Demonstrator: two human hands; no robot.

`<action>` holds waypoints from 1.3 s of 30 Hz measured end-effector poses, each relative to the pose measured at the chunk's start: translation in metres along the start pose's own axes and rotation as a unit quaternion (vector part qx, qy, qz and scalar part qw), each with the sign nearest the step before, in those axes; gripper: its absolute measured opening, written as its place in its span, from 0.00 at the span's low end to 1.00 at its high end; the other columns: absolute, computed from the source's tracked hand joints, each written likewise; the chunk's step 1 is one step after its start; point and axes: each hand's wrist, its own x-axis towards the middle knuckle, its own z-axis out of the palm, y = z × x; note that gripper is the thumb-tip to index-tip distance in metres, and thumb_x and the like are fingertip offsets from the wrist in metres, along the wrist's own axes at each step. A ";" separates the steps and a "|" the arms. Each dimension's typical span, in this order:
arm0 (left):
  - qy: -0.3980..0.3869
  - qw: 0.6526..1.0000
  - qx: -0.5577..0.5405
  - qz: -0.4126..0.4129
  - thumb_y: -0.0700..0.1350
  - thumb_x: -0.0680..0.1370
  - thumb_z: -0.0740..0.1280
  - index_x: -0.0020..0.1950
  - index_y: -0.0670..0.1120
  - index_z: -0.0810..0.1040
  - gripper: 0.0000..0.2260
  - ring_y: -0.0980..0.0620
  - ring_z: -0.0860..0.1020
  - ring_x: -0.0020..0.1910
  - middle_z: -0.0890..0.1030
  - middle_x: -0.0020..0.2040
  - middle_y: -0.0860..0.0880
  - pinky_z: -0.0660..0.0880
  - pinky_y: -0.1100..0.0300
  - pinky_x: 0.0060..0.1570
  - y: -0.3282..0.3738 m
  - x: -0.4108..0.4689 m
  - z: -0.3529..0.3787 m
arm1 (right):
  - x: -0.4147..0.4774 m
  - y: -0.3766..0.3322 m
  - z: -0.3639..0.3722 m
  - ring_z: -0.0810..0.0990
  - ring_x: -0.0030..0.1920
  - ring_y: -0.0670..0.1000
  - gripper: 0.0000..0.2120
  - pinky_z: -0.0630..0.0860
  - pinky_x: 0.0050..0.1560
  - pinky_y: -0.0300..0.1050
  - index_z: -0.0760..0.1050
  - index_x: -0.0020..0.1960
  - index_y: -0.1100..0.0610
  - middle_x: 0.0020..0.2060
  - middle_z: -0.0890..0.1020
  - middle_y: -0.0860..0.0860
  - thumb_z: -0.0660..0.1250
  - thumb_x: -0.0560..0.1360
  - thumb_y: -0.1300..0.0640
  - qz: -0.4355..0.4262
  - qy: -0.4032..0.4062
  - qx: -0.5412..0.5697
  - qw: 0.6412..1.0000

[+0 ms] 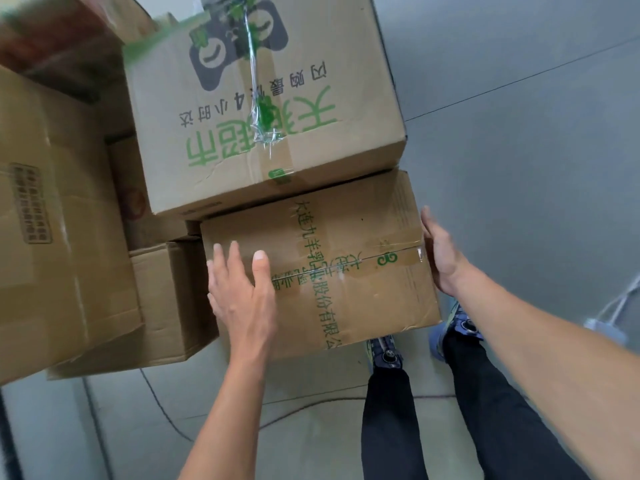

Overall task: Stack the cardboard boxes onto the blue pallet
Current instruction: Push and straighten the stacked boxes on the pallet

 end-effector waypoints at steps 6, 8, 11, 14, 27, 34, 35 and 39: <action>0.063 0.983 -0.082 0.150 0.59 0.84 0.53 0.81 0.53 0.65 0.26 0.61 0.56 0.79 0.62 0.82 0.55 0.50 0.59 0.76 0.095 -0.004 -0.006 | 0.007 -0.051 0.006 0.54 0.82 0.45 0.43 0.44 0.82 0.56 0.57 0.84 0.45 0.83 0.57 0.43 0.48 0.76 0.23 -0.038 0.050 -0.059 0.996; 0.058 0.979 -0.068 0.185 0.58 0.84 0.53 0.81 0.53 0.64 0.26 0.65 0.55 0.77 0.62 0.82 0.55 0.44 0.72 0.70 0.129 0.011 -0.003 | 0.015 -0.071 0.008 0.52 0.82 0.44 0.45 0.44 0.81 0.54 0.57 0.84 0.45 0.83 0.56 0.43 0.48 0.73 0.22 -0.047 0.033 -0.057 0.997; 0.042 0.980 -0.012 0.196 0.57 0.85 0.51 0.84 0.53 0.56 0.27 0.60 0.51 0.81 0.55 0.85 0.54 0.40 0.70 0.73 0.168 0.040 0.008 | 0.034 -0.098 0.010 0.51 0.82 0.44 0.42 0.43 0.80 0.54 0.54 0.84 0.46 0.84 0.54 0.43 0.45 0.77 0.23 -0.059 0.004 -0.053 0.997; 0.023 0.987 0.047 0.152 0.58 0.87 0.49 0.85 0.55 0.46 0.27 0.55 0.44 0.83 0.46 0.86 0.56 0.37 0.46 0.79 0.190 0.065 0.025 | 0.055 -0.122 0.013 0.49 0.83 0.44 0.40 0.42 0.80 0.53 0.52 0.84 0.44 0.84 0.52 0.43 0.44 0.79 0.25 -0.047 -0.022 -0.072 0.996; -0.051 0.988 0.148 -0.001 0.62 0.83 0.40 0.86 0.50 0.49 0.32 0.52 0.38 0.83 0.42 0.86 0.51 0.37 0.49 0.81 0.201 0.076 0.065 | 0.081 -0.149 0.021 0.48 0.83 0.45 0.41 0.44 0.83 0.56 0.49 0.85 0.50 0.85 0.50 0.47 0.49 0.79 0.29 0.003 -0.084 -0.085 0.993; -0.032 0.995 0.097 -0.022 0.67 0.80 0.43 0.85 0.56 0.47 0.34 0.57 0.40 0.83 0.43 0.85 0.56 0.36 0.55 0.79 0.212 0.068 0.063 | 0.079 -0.159 0.014 0.46 0.83 0.44 0.36 0.41 0.83 0.52 0.48 0.85 0.50 0.84 0.48 0.45 0.50 0.84 0.35 0.015 -0.083 -0.072 0.994; -0.033 0.995 0.090 -0.028 0.67 0.80 0.43 0.85 0.57 0.48 0.34 0.57 0.41 0.83 0.44 0.85 0.56 0.36 0.56 0.77 0.214 0.067 0.061 | 0.079 -0.162 0.013 0.47 0.83 0.45 0.35 0.42 0.83 0.53 0.49 0.85 0.50 0.84 0.49 0.46 0.50 0.83 0.35 0.016 -0.088 -0.074 0.993; -0.021 0.998 0.045 -0.048 0.67 0.83 0.45 0.85 0.55 0.49 0.33 0.57 0.44 0.83 0.46 0.85 0.56 0.37 0.55 0.77 0.236 0.079 0.056 | 0.081 -0.192 0.015 0.49 0.83 0.46 0.36 0.44 0.83 0.56 0.50 0.85 0.49 0.84 0.52 0.47 0.48 0.83 0.32 0.019 -0.109 -0.109 0.988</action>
